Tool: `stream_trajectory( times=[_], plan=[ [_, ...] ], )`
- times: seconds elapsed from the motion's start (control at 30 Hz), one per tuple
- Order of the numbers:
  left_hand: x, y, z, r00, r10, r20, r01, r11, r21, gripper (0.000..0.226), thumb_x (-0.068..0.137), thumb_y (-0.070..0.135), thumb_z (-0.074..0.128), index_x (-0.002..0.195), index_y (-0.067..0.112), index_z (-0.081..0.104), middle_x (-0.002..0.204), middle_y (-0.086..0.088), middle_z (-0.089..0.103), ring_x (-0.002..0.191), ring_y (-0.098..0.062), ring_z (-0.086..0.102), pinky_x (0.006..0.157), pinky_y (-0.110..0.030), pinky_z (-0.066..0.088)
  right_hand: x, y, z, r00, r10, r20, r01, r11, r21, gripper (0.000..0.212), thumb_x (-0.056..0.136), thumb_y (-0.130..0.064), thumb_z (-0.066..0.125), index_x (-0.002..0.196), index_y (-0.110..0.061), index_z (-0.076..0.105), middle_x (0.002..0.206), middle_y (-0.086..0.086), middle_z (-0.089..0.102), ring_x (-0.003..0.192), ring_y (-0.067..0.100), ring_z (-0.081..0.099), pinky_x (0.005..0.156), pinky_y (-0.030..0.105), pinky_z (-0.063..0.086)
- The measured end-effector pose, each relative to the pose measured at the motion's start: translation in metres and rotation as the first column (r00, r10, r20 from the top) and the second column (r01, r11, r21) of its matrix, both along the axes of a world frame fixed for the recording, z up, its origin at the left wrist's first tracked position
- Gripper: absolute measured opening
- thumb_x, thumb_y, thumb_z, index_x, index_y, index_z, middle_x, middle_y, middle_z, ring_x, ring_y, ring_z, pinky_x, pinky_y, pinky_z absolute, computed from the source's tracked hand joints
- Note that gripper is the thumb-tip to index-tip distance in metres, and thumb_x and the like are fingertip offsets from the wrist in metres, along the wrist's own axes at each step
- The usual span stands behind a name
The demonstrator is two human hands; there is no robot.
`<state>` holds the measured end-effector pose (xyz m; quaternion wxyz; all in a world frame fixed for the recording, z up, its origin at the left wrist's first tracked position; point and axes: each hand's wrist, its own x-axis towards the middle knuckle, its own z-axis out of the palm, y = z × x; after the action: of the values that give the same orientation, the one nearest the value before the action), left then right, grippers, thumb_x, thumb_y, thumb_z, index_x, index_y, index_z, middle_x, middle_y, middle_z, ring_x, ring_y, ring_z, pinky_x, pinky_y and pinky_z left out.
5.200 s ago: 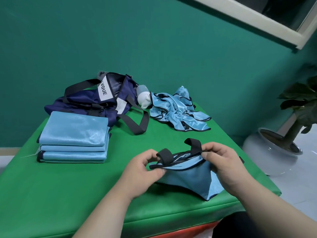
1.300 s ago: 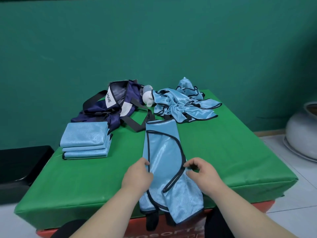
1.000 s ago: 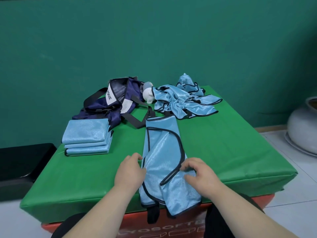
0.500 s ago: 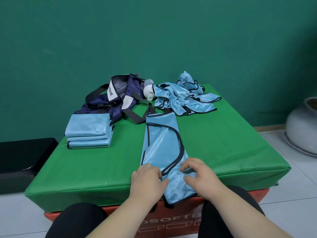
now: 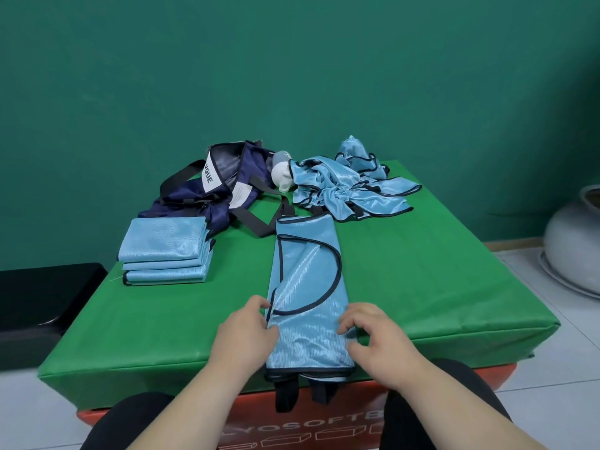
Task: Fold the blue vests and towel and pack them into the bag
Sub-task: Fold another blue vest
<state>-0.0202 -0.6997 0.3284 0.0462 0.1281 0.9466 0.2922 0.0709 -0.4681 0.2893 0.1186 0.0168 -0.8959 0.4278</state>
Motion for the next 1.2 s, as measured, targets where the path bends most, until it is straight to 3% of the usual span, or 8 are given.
stream_trajectory(
  times=[0.1, 0.33, 0.53, 0.63, 0.73, 0.9, 0.97, 1.2],
  plan=[
    [0.0, -0.003, -0.006, 0.999, -0.027, -0.034, 0.027, 1.0, 0.01, 0.039, 0.084, 0.028, 0.064, 0.121, 0.031, 0.054, 0.087, 0.013, 0.054, 0.081, -0.008, 0.054, 0.062, -0.028, 0.041, -0.003, -0.001, 0.0, 1.0, 0.006, 0.0, -0.006, 1.0, 0.004, 0.023, 0.074, -0.017, 0.061, 0.085, -0.038, 0.061, 0.104, -0.016, 0.064, 0.119, 0.001, 0.05, 0.098, 0.008, 0.032],
    [-0.016, 0.0, -0.007, 0.994, -0.057, -0.098, 0.064, 0.995, 0.076, 0.031, 0.086, 0.021, 0.059, 0.115, 0.031, 0.058, 0.1, 0.019, 0.048, 0.101, -0.008, 0.048, 0.083, -0.029, 0.042, -0.025, 0.0, 0.002, 0.996, -0.078, -0.041, 0.077, 0.997, -0.015, 0.025, 0.068, -0.012, 0.058, 0.083, -0.03, 0.065, 0.097, -0.016, 0.063, 0.108, 0.004, 0.056, 0.092, 0.009, 0.037],
    [-0.051, 0.006, -0.006, 0.994, -0.016, -0.104, 0.031, 0.989, 0.145, 0.025, 0.092, 0.011, 0.046, 0.097, 0.031, 0.062, 0.095, 0.016, 0.054, 0.092, -0.01, 0.052, 0.07, -0.029, 0.04, -0.063, 0.005, 0.004, 0.974, -0.223, -0.035, 0.217, 0.969, -0.119, 0.036, 0.08, 0.001, 0.066, 0.084, -0.035, 0.066, 0.1, -0.02, 0.063, 0.103, 0.0, 0.057, 0.088, 0.011, 0.04],
    [-0.076, 0.016, -0.002, 0.992, -0.022, -0.123, 0.034, 0.995, 0.095, 0.024, 0.092, 0.013, 0.045, 0.095, 0.03, 0.062, 0.094, 0.018, 0.054, 0.092, -0.011, 0.052, 0.07, -0.029, 0.038, -0.093, 0.007, 0.009, 0.966, -0.252, -0.064, 0.246, 0.965, -0.094, 0.038, 0.082, 0.001, 0.066, 0.084, -0.037, 0.063, 0.103, -0.023, 0.06, 0.106, -0.004, 0.053, 0.088, 0.005, 0.035],
    [-0.103, 0.031, 0.007, 0.991, -0.028, -0.132, 0.031, 0.999, 0.016, 0.015, 0.089, 0.021, 0.049, 0.088, 0.03, 0.061, 0.088, 0.014, 0.057, 0.087, -0.011, 0.055, 0.067, -0.029, 0.039, -0.126, 0.009, 0.012, 0.961, -0.267, -0.072, 0.265, 0.964, -0.031, 0.029, 0.084, -0.006, 0.064, 0.088, -0.034, 0.063, 0.104, -0.017, 0.06, 0.107, 0.004, 0.051, 0.086, 0.008, 0.033],
    [-0.144, 0.052, 0.011, 0.999, -0.04, 0.006, 0.04, 0.985, -0.171, 0.014, 0.09, 0.03, 0.055, 0.083, 0.02, 0.062, 0.078, 0.003, 0.066, 0.071, -0.016, 0.059, 0.059, -0.027, 0.044, -0.147, 0.012, 0.009, 0.967, -0.253, -0.036, 0.254, 0.965, 0.062, 0.015, 0.088, -0.013, 0.062, 0.096, -0.025, 0.066, 0.105, -0.013, 0.057, 0.107, 0.006, 0.046, 0.087, 0.022, 0.035],
    [-0.155, 0.058, 0.007, 0.998, -0.03, 0.054, 0.042, 0.969, -0.244, 0.019, 0.089, 0.027, 0.053, 0.082, 0.011, 0.061, 0.079, -0.004, 0.066, 0.067, -0.019, 0.054, 0.06, -0.028, 0.043, -0.147, 0.013, 0.008, 0.976, -0.216, -0.025, 0.217, 0.973, 0.08, 0.013, 0.089, -0.015, 0.062, 0.097, -0.023, 0.066, 0.105, -0.013, 0.057, 0.107, 0.006, 0.046, 0.09, 0.023, 0.035],
    [-0.165, 0.071, 0.0, 0.988, 0.019, 0.151, 0.037, 0.932, -0.361, 0.025, 0.084, 0.033, 0.058, 0.079, 0.009, 0.063, 0.078, -0.007, 0.066, 0.066, -0.022, 0.056, 0.061, -0.027, 0.045, -0.148, 0.013, 0.008, 0.983, -0.184, -0.023, 0.185, 0.978, 0.096, 0.012, 0.09, -0.018, 0.061, 0.099, -0.024, 0.067, 0.105, -0.012, 0.056, 0.108, 0.005, 0.045, 0.089, 0.022, 0.033]
  ],
)
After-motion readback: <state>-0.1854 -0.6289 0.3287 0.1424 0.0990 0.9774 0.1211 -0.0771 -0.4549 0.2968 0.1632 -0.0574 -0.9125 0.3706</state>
